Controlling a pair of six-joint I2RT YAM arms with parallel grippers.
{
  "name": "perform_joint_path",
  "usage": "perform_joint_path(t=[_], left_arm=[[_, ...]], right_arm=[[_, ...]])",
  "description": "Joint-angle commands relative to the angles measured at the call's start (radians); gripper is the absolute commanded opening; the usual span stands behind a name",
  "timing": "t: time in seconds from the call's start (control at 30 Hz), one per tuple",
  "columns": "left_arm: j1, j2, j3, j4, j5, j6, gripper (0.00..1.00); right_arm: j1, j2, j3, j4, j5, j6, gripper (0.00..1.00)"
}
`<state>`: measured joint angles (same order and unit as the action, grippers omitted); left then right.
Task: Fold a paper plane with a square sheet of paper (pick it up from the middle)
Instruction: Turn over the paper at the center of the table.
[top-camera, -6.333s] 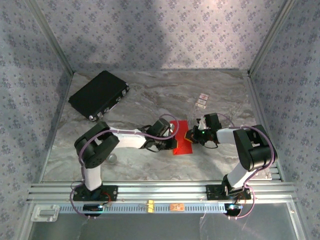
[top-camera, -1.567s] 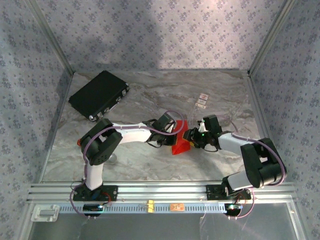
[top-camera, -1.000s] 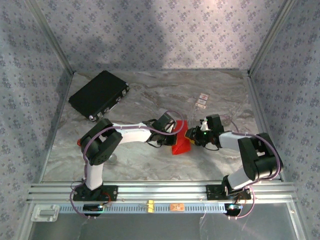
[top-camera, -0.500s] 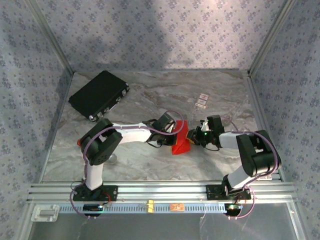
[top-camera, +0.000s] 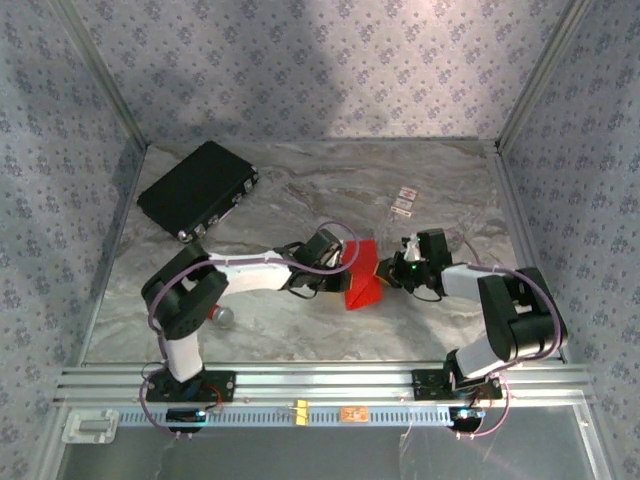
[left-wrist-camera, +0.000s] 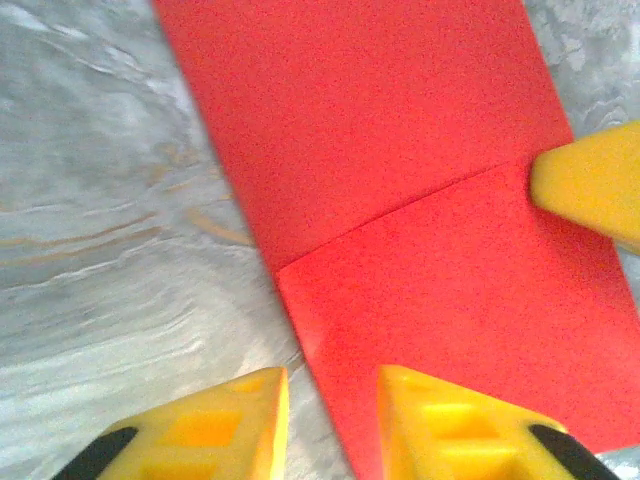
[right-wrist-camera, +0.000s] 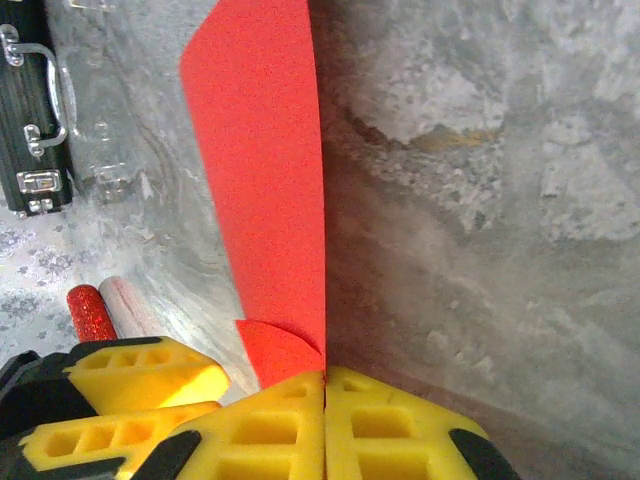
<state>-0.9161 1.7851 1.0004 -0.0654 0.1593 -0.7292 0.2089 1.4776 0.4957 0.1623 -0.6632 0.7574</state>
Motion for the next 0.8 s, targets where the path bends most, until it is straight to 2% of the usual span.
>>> perform_joint_path(t=[0.0,0.47,0.77], left_arm=[[0.011,-0.093,-0.064,0.063,-0.074,-0.022,0.37],[0.052,-0.234,-0.175,0.118,-0.144,-0.071,0.53],[0.074,-0.337,-0.261,0.161,-0.2,-0.131,0.59]], right_arm=[[-0.003,-0.065,0.035,-0.107,0.045,-0.076,0.07],[0.046,-0.25,0.154,-0.441,0.234,-0.293,0.07],[0.174,-0.28,0.331,-0.735,0.504,-0.423,0.06]])
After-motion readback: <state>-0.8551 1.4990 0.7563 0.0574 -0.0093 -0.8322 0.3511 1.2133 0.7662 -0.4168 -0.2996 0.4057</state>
